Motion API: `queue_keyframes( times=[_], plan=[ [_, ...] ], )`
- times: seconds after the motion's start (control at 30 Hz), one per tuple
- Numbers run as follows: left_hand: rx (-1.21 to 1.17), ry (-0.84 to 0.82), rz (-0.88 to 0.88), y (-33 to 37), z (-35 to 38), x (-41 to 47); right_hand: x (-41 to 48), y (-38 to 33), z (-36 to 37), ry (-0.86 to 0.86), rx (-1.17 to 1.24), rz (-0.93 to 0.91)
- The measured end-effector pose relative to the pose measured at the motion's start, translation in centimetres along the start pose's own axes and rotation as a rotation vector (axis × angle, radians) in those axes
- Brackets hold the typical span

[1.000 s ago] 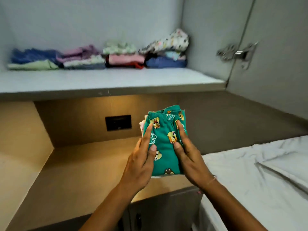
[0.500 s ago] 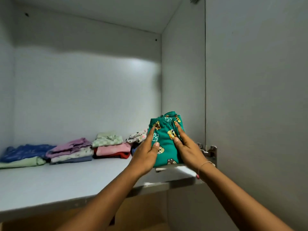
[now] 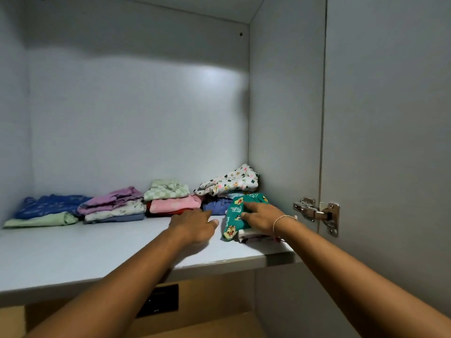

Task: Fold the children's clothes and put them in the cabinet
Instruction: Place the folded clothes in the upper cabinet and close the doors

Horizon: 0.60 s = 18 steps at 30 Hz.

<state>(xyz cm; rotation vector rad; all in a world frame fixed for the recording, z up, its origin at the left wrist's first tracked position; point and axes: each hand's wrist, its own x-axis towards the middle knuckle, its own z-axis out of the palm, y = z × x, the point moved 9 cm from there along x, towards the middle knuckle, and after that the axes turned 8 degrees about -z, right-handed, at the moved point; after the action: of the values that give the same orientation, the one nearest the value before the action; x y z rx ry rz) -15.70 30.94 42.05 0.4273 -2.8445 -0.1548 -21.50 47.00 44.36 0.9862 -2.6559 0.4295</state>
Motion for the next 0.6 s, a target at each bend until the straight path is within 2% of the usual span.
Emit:
queue_keyframes(
  times=[0.07,0.13,0.23,0.5,0.57,0.6],
  plan=[
    [0.032,-0.106,-0.034,-2.6,1.6,-1.0,0.6,0.6,1.9,-0.146,-0.061,-0.03],
    [0.003,-0.191,-0.069,-4.1,2.9,-1.6,1.4,1.7,2.1,-0.154,-0.066,-0.01],
    [-0.002,-0.206,-0.065,-4.2,3.2,-1.4,2.3,3.3,2.2,-0.15,-0.062,0.024],
    [0.01,-0.2,-0.072,-4.2,3.1,-1.0,2.5,4.4,2.3,-0.108,-0.031,0.052],
    [-0.096,-0.188,-0.063,-4.0,2.4,-1.8,1.7,3.7,1.1,-0.017,0.008,0.038],
    [-0.241,-0.165,-0.048,-3.8,1.8,-2.2,1.1,3.1,0.0,0.085,0.024,0.017]
  ],
)
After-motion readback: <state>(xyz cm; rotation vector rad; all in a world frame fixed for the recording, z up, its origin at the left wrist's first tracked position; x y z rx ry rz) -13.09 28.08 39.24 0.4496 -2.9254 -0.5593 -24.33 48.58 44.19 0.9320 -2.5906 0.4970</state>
